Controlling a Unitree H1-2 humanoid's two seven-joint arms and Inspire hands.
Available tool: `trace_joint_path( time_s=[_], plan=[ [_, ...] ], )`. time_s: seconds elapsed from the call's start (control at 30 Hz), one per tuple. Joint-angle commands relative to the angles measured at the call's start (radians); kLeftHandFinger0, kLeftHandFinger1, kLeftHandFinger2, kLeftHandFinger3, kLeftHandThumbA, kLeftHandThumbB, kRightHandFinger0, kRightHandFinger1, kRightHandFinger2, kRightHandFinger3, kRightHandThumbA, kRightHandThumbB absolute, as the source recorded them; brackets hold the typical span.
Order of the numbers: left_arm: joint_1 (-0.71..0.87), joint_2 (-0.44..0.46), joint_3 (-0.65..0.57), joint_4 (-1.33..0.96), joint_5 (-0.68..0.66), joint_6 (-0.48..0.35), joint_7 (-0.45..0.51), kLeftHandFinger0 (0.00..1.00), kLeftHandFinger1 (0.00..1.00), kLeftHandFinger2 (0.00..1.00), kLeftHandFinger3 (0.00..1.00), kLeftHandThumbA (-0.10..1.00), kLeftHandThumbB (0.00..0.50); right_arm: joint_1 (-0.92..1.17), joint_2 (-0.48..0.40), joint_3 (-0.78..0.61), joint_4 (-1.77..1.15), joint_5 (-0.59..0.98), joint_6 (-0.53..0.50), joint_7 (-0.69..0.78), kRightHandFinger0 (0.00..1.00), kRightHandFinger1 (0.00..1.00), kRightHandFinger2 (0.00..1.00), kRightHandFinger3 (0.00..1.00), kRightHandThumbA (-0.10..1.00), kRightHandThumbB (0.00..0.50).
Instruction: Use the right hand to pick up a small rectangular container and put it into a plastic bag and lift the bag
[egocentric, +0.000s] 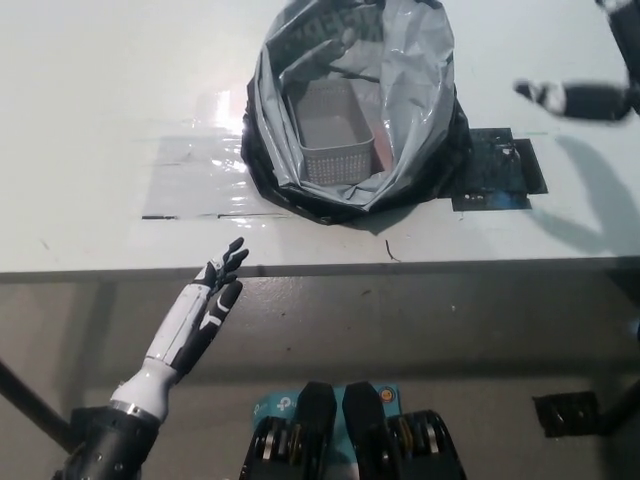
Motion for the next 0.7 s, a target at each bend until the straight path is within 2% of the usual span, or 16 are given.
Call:
trace_joint_path(
  time_s=[0.0,0.03,0.1,0.13,0.17,0.2,0.23,0.3,0.37,0.4,0.5,0.57,0.67],
  plan=[
    [-0.141,0.035,0.051,0.006,-0.02,-0.029,0.018,1.0,1.0,1.0,1.0,1.0,0.216,0.278,0.071,-0.245,-0.699,0.239,-0.726,-0.333,1.0,1.0,1.0,1.0,0.98,0.469],
    [-0.144,0.037,0.05,0.01,-0.018,-0.031,0.017,1.0,1.0,1.0,1.0,1.0,0.222,0.312,0.133,-0.154,-0.601,0.168,-0.827,-0.361,1.0,1.0,1.0,1.0,0.92,0.5],
    [-0.145,0.037,0.05,0.012,-0.017,-0.031,0.017,1.0,1.0,1.0,1.0,1.0,0.222,0.329,0.148,-0.108,-0.538,0.121,-0.874,-0.38,1.0,1.0,1.0,1.0,0.89,0.5],
    [-0.143,0.038,0.051,0.01,-0.016,-0.031,0.018,1.0,1.0,1.0,1.0,1.0,0.222,0.364,0.143,-0.075,-0.478,0.064,-0.873,-0.351,1.0,1.0,1.0,1.0,0.96,0.457],
    [-0.142,0.039,0.051,0.01,-0.014,-0.03,0.018,1.0,1.0,1.0,1.0,1.0,0.221,0.389,0.137,-0.053,-0.469,0.025,-0.817,-0.329,1.0,1.0,1.0,1.0,1.0,0.46],
    [-0.136,0.041,0.05,0.005,-0.011,-0.031,0.018,1.0,1.0,1.0,1.0,1.0,0.22,0.425,0.126,-0.024,-0.444,-0.037,-0.762,-0.316,1.0,1.0,1.0,1.0,1.0,0.413],
    [-0.131,0.042,0.048,0.004,-0.01,-0.035,0.016,1.0,1.0,1.0,1.0,1.0,0.212,0.443,0.124,-0.006,-0.391,-0.065,-0.764,-0.32,1.0,1.0,1.0,1.0,1.0,0.375],
    [-0.125,0.04,0.046,0.003,-0.012,-0.038,0.014,1.0,1.0,1.0,1.0,1.0,0.211,0.459,0.147,0.005,-0.333,-0.038,-0.746,-0.308,1.0,1.0,1.0,1.0,1.0,0.355],
    [-0.115,0.036,0.046,0.001,-0.017,-0.035,0.012,1.0,1.0,1.0,1.0,1.0,0.224,0.46,0.188,0.019,-0.192,-0.026,-0.71,-0.319,1.0,1.0,1.0,1.0,1.0,0.402],
    [-0.11,0.035,0.045,0.0,-0.019,-0.036,0.011,1.0,1.0,1.0,1.0,1.0,0.221,0.461,0.2,0.023,-0.141,-0.028,-0.707,-0.329,1.0,1.0,1.0,1.0,1.0,0.391],
    [-0.069,0.025,0.038,-0.011,-0.012,-0.039,0.014,1.0,1.0,1.0,1.0,1.0,0.226,0.488,0.235,0.021,0.043,0.031,-0.75,-0.315,1.0,1.0,1.0,1.0,1.0,0.322],
    [-0.037,0.026,0.034,-0.027,-0.009,-0.023,0.011,1.0,1.0,1.0,1.0,1.0,0.243,0.512,0.249,0.004,0.12,0.171,-0.702,-0.207,1.0,1.0,1.0,1.0,0.92,0.244],
    [0.015,0.029,0.025,-0.044,-0.003,-0.025,0.005,1.0,1.0,1.0,1.0,1.0,0.234,0.566,0.254,-0.005,0.138,0.241,-0.658,-0.138,1.0,1.0,1.0,1.0,0.87,0.218]
  ],
)
